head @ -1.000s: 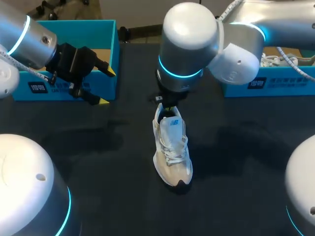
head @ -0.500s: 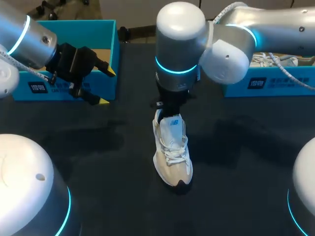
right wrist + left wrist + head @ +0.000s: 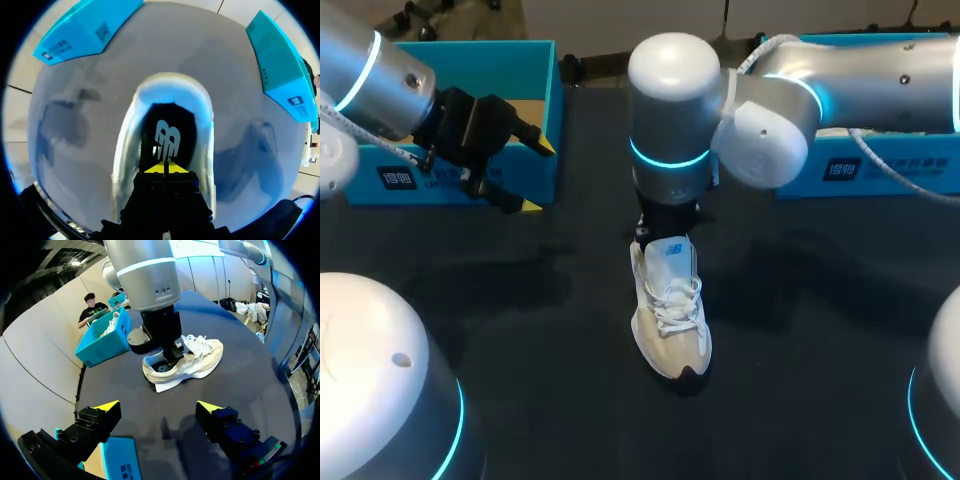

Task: Take the shoe out of the shoebox, open the shoe tongue, remove and reinsert the insole, then place the shoe into the shoebox

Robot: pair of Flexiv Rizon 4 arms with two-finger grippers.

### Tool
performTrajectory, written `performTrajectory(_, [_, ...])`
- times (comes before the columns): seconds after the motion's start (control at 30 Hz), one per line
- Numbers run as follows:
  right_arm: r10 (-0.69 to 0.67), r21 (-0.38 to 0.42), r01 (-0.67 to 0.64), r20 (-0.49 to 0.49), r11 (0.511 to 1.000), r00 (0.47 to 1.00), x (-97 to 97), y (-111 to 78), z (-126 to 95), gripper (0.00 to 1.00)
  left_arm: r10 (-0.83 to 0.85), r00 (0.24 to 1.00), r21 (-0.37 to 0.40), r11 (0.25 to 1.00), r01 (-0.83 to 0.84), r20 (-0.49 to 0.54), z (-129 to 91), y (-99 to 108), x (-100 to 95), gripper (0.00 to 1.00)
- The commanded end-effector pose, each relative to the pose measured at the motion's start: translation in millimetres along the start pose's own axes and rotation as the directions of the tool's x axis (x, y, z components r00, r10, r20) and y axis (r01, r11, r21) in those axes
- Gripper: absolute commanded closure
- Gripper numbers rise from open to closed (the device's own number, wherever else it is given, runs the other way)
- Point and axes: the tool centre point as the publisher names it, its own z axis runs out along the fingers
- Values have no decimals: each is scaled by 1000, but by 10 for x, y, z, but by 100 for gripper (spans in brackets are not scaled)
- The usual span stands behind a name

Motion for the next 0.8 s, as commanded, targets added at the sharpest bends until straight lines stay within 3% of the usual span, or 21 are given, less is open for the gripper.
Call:
performTrajectory(0.03, [-3,9,3,-2,1000,1000,17,13,122,100,0,1000,-2,1000,0,0,-5,0,11,0])
performTrajectory(0.23, [-11,21,10,10,1000,1000,20,29,136,100,0,1000,-2,1000,0,0,-5,0,11,0])
performTrajectory(0.5, [-6,-67,11,72,998,997,-43,169,-153,100,0,1000,-2,1000,0,0,-5,0,11,0])
performTrajectory(0.8, [-17,-78,22,65,997,998,-69,398,5,100,0,1000,-2,1000,0,0,-5,0,11,0])
